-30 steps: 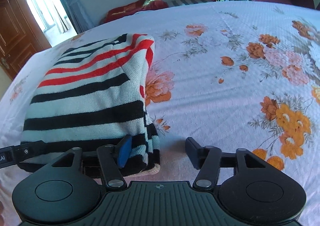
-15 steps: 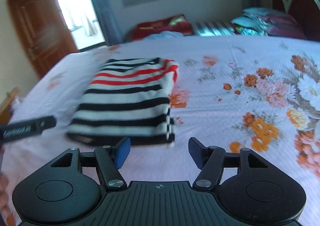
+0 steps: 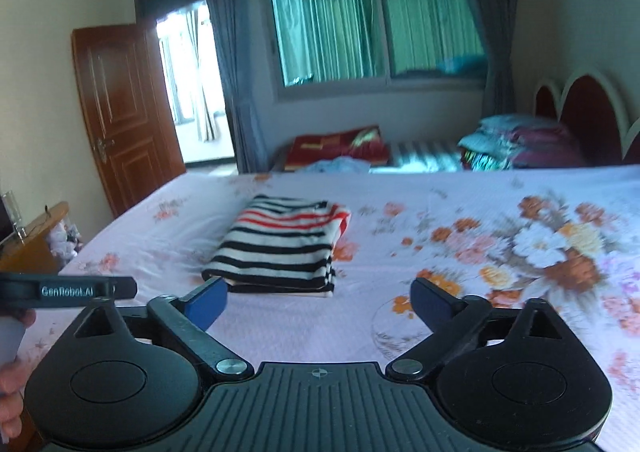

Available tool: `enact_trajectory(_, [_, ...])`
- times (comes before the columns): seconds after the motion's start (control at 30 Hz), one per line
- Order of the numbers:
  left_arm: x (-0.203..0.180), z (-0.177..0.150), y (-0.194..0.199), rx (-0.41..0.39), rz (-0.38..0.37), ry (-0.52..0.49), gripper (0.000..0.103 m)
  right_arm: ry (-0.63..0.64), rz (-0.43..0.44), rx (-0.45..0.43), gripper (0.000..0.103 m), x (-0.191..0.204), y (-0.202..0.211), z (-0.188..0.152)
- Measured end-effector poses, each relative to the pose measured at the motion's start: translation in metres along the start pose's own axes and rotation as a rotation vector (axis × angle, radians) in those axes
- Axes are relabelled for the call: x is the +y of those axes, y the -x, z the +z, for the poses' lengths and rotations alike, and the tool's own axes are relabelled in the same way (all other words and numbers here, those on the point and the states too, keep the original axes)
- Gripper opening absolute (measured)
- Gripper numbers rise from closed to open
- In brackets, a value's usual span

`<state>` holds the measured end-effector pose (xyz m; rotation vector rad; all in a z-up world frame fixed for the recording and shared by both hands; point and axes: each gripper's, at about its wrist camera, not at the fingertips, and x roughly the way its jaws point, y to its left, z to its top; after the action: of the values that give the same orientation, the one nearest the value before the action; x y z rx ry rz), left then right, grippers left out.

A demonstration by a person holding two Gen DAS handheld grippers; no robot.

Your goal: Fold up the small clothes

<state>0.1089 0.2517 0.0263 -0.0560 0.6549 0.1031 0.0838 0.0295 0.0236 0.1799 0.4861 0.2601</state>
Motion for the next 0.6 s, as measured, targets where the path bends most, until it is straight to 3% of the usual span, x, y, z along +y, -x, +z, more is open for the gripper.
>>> enact_trajectory(0.33, [-0.002,-0.018,0.058,-0.035,-0.011,0.001,0.089,0.013,-0.005,-0.070,0.101,0.006,0.057,-0.007])
enact_trajectory(0.6, [0.000,-0.022,0.077,-0.058,0.005,-0.002,0.089,0.007,0.002,-0.087,0.101,0.004,0.070,-0.008])
